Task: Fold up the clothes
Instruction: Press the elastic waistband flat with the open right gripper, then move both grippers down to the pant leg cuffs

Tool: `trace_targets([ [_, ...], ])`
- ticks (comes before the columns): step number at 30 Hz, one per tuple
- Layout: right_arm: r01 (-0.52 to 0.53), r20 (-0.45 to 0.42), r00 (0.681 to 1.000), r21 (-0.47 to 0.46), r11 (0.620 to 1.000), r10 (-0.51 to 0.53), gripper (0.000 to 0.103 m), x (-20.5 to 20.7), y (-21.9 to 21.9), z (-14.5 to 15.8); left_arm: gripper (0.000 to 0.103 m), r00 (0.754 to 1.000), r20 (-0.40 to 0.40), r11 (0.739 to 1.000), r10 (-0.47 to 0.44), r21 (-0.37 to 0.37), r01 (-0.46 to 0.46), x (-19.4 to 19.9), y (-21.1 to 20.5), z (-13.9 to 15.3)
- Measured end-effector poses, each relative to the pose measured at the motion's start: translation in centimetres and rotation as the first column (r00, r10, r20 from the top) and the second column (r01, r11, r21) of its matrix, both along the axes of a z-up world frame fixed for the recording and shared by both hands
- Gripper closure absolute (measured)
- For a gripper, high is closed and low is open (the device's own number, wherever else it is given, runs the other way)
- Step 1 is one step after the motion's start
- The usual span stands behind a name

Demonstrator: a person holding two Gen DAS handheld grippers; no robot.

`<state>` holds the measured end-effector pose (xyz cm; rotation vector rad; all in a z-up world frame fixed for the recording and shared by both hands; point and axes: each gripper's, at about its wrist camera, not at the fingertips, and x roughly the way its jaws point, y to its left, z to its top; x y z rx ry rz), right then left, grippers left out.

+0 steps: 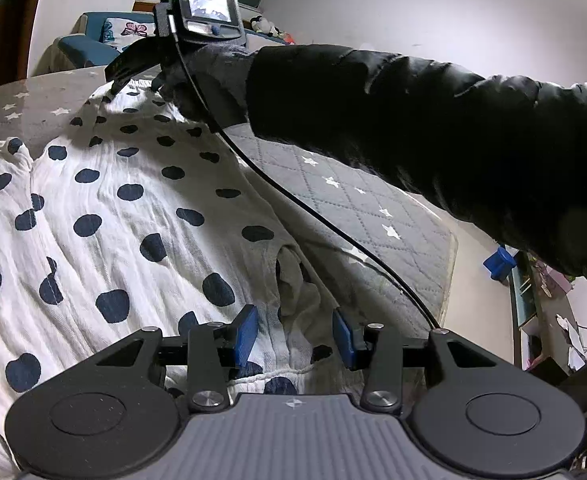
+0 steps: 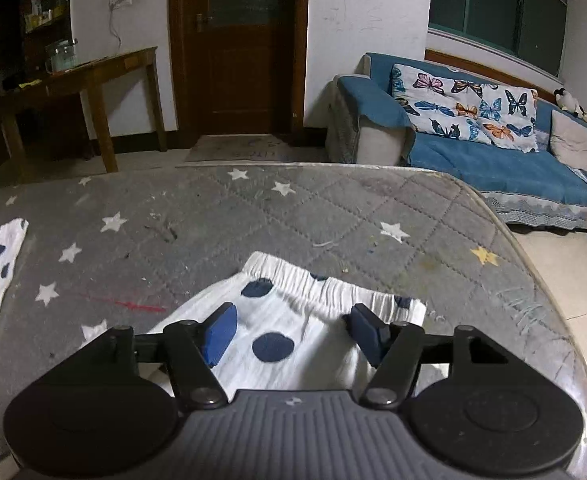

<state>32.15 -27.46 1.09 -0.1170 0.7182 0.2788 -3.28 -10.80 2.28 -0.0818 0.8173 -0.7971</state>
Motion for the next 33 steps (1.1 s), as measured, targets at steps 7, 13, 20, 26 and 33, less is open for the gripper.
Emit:
trace_targets([
  [7, -0.053, 0.018, 0.998, 0.043, 0.998, 0.052, 0.028, -4.9, -1.6, 2.6, 0.041, 0.997, 0.056, 0.998, 0.045, 0.044, -0.048, -0.8, 0.2, 0.4],
  [13, -0.157, 0.024, 0.988, 0.079, 0.984, 0.155, 0.02, -12.5, -3.2, 3.6, 0.032, 0.989, 0.104, 0.992, 0.107, 0.056, -0.113, -2.1, 1.5, 1.5],
  [20, -0.288, 0.013, 0.958, 0.057, 0.956, 0.288, 0.019, -22.9, -3.3, 3.0, 0.027, 0.966, 0.155, 0.974, 0.206, 0.066, -0.218, -4.1, 4.5, 2.5],
  [26, -0.382, 0.038, 0.924, -0.006, 0.924, 0.382, 0.014, -30.4, -3.1, 1.9, 0.027, 0.922, 0.178, 0.929, 0.344, 0.079, -0.362, -4.4, 8.2, 2.5],
  [33, -0.366, 0.048, 0.928, -0.048, 0.929, 0.369, 0.011, -34.1, -4.4, 0.3, 0.031, 0.867, 0.193, 0.862, 0.46, 0.136, -0.488, -5.0, 11.5, 1.4],
])
